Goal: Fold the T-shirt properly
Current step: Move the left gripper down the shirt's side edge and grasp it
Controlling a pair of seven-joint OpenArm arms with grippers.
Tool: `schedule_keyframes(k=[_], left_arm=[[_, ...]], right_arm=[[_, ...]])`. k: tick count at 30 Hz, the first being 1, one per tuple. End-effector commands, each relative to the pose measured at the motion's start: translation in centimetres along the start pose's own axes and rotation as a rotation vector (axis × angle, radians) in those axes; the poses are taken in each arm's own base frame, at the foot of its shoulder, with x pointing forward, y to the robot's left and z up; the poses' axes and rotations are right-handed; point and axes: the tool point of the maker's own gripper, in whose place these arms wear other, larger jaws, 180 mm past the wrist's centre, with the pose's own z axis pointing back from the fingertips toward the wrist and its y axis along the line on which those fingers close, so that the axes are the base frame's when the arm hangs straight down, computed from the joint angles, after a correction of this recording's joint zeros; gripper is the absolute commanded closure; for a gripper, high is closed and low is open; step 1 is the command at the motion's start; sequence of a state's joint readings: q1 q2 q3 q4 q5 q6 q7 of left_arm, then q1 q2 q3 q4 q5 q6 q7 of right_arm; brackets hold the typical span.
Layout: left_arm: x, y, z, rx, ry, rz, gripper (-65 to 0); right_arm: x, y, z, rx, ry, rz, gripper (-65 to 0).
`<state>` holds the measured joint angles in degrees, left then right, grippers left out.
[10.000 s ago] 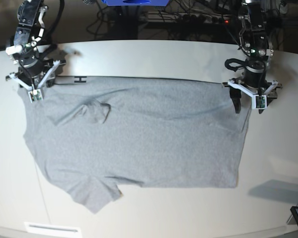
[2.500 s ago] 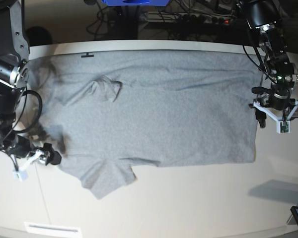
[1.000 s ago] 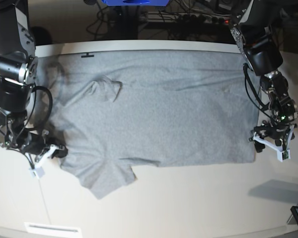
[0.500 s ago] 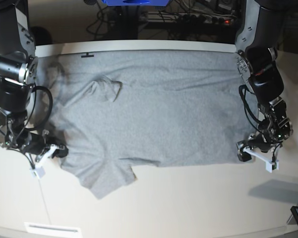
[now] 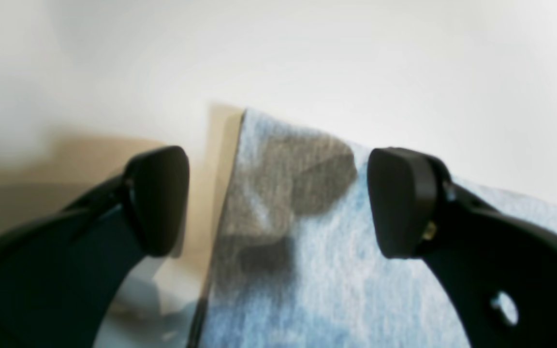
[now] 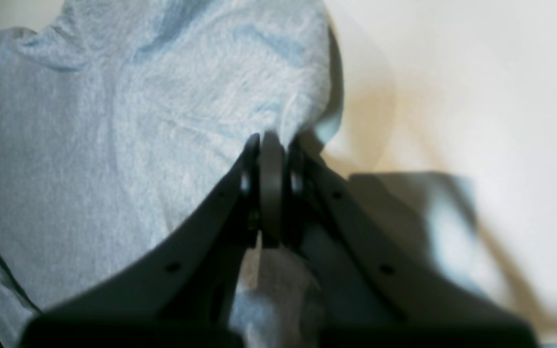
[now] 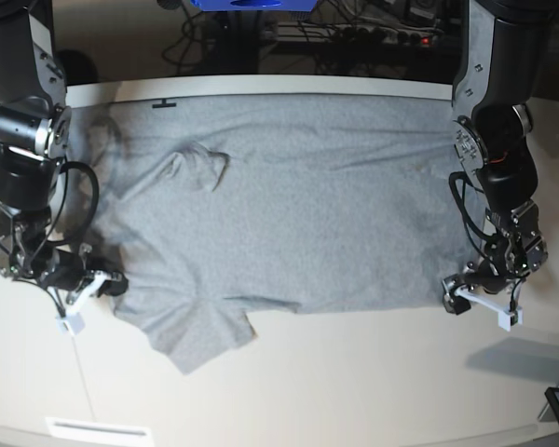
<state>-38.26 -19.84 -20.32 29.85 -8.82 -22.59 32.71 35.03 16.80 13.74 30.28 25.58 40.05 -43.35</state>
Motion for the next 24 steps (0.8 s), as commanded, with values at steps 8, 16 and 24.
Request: schedule_keyframes(k=[8, 16, 24], left_arm=[[-1.3, -0.6, -0.1, -0.011, 0.036, -0.009, -47.4], [-1.4, -0.5, -0.1, -0.01, 0.044, -0.01, -26.4], [-1.4, -0.4, -0.1, -0.006, 0.042, -0.016, -16.1]], right_arm=[[1.1, -0.3, 0.6, -0.015, -0.005, 0.021, -0.1], [1.1, -0.3, 0.6, -0.015, -0.005, 0.021, -0.1], [1.1, -0.3, 0.6, -0.015, -0.003, 0.022, -0.1]])
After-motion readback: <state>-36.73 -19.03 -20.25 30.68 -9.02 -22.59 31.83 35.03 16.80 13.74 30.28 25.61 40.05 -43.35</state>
